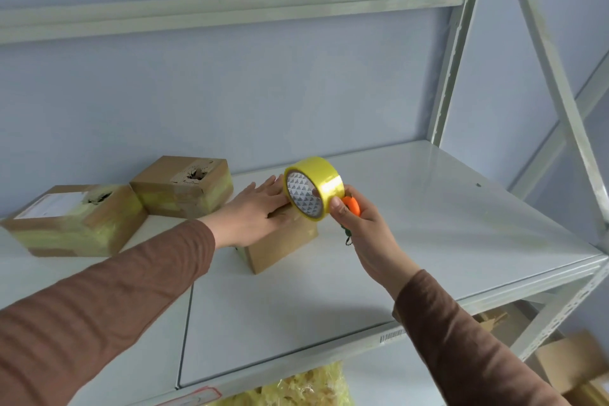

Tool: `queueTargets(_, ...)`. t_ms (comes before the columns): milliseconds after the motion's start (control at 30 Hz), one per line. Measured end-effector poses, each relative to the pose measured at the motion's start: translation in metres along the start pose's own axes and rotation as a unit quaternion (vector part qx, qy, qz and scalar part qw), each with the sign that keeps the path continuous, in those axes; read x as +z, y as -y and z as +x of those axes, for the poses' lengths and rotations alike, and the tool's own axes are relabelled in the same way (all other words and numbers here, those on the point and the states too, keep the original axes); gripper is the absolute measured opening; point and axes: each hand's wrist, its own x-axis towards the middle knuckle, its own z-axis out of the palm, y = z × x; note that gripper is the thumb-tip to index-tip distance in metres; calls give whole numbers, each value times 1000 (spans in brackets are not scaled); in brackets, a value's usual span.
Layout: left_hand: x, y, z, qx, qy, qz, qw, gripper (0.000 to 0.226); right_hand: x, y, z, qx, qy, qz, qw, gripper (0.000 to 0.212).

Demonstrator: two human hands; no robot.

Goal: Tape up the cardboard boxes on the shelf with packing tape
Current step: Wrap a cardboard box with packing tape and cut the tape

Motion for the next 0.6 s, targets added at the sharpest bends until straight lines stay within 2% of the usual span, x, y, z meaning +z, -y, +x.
queueTargets(100, 6, 1, -5, -24, -6, 14, 1000, 48, -2, -5, -7, 1, -4, -7, 1000, 24)
queueTargets(233, 4, -2, -8, -11, -24, 10, 1000, 48, -6, -13, -28, 57, -65, -11, 996, 19)
queueTargets(367, -6, -1, -11, -34, 17, 7, 999, 55, -9, -18, -55, 125, -38, -66, 989, 22)
queueTargets(433, -8, 1, -8, -41, 25, 12, 999, 58, -14, -10, -56, 123, -51, -131, 982, 25)
queueTargets(500, -16, 3, -5, -28, 29, -60, 997, 59, -17, 4, -52, 101, -47, -229, 967, 24)
queueTargets(533, -22, 9, -3, -25, 29, -155, 987, 58, -16, 11, -51, 99, -34, -270, 957, 21)
queueTargets(600, -36, 21, 0, -48, 49, -345, 936, 53, -9, 16, -52, 122, -18, -303, 945, 14)
